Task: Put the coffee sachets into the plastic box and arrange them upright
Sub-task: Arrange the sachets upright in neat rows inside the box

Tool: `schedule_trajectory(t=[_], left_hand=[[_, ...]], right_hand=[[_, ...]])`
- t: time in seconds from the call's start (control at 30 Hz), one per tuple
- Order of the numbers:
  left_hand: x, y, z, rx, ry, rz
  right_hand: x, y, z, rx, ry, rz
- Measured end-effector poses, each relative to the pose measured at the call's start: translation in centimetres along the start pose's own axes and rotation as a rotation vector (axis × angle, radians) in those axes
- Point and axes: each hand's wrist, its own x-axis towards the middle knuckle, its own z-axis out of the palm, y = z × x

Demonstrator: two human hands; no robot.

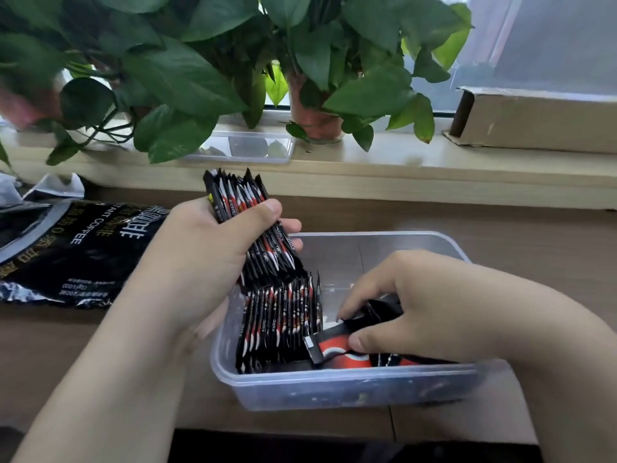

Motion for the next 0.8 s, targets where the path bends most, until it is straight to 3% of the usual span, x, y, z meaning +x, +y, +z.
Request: schedule_trajectory(t=[0.53,0.8], left_hand=[[0.2,-0.2,-0.2,0.051,-0.022,0.023],[0.5,-0.4,-0.5,0.079,-0.040,0.022]], right_hand=[[0.3,-0.3,-0.8,0.044,-0.120,-0.113],[-0.5,1.2,-3.5,0.346,-0.083,-0.150]])
